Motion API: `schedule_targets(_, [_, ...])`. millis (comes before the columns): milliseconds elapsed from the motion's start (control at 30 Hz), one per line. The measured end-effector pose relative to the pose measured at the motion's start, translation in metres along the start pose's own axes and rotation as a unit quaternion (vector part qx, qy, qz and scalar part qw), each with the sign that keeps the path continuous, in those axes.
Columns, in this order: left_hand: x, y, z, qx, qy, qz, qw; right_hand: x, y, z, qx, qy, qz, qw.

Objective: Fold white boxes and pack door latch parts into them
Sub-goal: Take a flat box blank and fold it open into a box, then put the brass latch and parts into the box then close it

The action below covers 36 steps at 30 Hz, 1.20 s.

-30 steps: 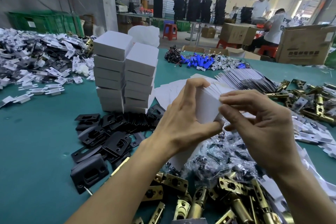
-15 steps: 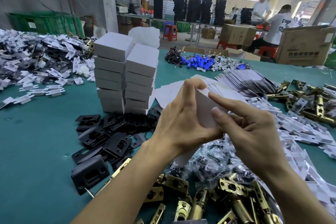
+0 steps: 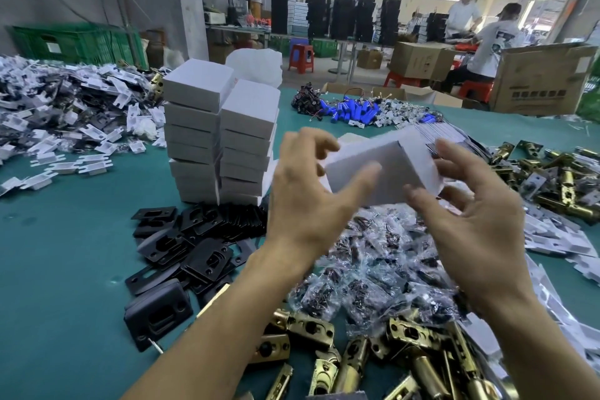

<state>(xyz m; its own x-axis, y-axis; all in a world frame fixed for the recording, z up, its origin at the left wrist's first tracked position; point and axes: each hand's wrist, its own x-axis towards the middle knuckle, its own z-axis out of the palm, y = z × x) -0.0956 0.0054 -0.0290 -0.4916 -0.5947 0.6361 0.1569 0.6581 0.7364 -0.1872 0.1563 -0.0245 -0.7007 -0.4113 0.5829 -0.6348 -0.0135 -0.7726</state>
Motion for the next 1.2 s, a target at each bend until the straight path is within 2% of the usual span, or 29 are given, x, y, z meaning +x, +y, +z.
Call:
schedule_targets(33, [0.004, 0.001, -0.002, -0.055, 0.009, -0.082, 0.995, 0.0, -0.001, 0.0, -0.002, 0.009, -0.016, 1.0])
schedule_targets(67, [0.007, 0.002, -0.005, -0.126, -0.017, -0.186, 0.974, -0.001, -0.002, 0.001, -0.006, 0.011, -0.036, 0.999])
schedule_targets(133, [0.011, 0.001, -0.008, -0.253, -0.129, -0.385, 0.878, -0.004, -0.005, 0.006, -0.023, -0.004, -0.075, 0.997])
schedule_targets(167, [0.011, 0.001, -0.01, -0.304, -0.182, -0.433, 0.829, -0.006, -0.005, 0.009, -0.031, -0.023, -0.092, 0.995])
schedule_targets(233, [0.01, -0.001, -0.01, -0.408, -0.254, -0.45, 0.753, -0.01, -0.004, 0.016, -0.047, -0.078, -0.12, 0.989])
schedule_targets(267, [0.009, -0.001, -0.01, -0.451, -0.262, -0.45, 0.725, -0.012, -0.002, 0.019, -0.059, -0.106, -0.129, 0.984])
schedule_targets(300, [0.009, -0.001, -0.009, -0.477, -0.258, -0.457, 0.705, -0.014, -0.001, 0.022, -0.071, -0.133, -0.133, 0.98])
schedule_targets(367, [0.01, -0.001, -0.009, -0.497, -0.23, -0.477, 0.688, -0.015, -0.001, 0.022, -0.088, -0.176, -0.138, 0.971])
schedule_targets(433, [0.01, -0.004, -0.008, -0.489, -0.202, -0.481, 0.699, -0.014, -0.002, 0.02, -0.106, -0.212, -0.137, 0.962])
schedule_targets(533, [0.01, -0.005, -0.007, -0.437, -0.155, -0.479, 0.746, -0.015, -0.003, 0.014, -0.176, -0.272, -0.085, 0.942])
schedule_targets(633, [0.01, -0.007, -0.008, -0.4, -0.108, -0.471, 0.779, -0.022, -0.008, 0.017, -0.268, -0.34, -0.029, 0.901])
schedule_targets(767, [0.008, -0.01, -0.006, -0.373, -0.103, -0.432, 0.815, -0.037, -0.02, 0.032, -0.312, -0.458, -0.006, 0.833])
schedule_targets(867, [0.005, -0.01, -0.004, -0.329, -0.087, -0.4, 0.851, -0.049, -0.025, 0.04, -0.359, -0.488, 0.003, 0.796])
schedule_targets(967, [0.006, -0.016, -0.004, -0.312, -0.074, -0.391, 0.863, -0.055, -0.028, 0.046, -0.359, -0.492, -0.009, 0.793])
schedule_targets(1067, [0.005, -0.021, -0.002, -0.303, -0.095, -0.376, 0.87, -0.054, -0.029, 0.047, -0.356, -0.495, -0.004, 0.792])
schedule_targets(1200, [0.002, -0.017, -0.002, -0.3, -0.107, -0.355, 0.879, -0.051, -0.029, 0.046, -0.326, -0.48, 0.009, 0.815])
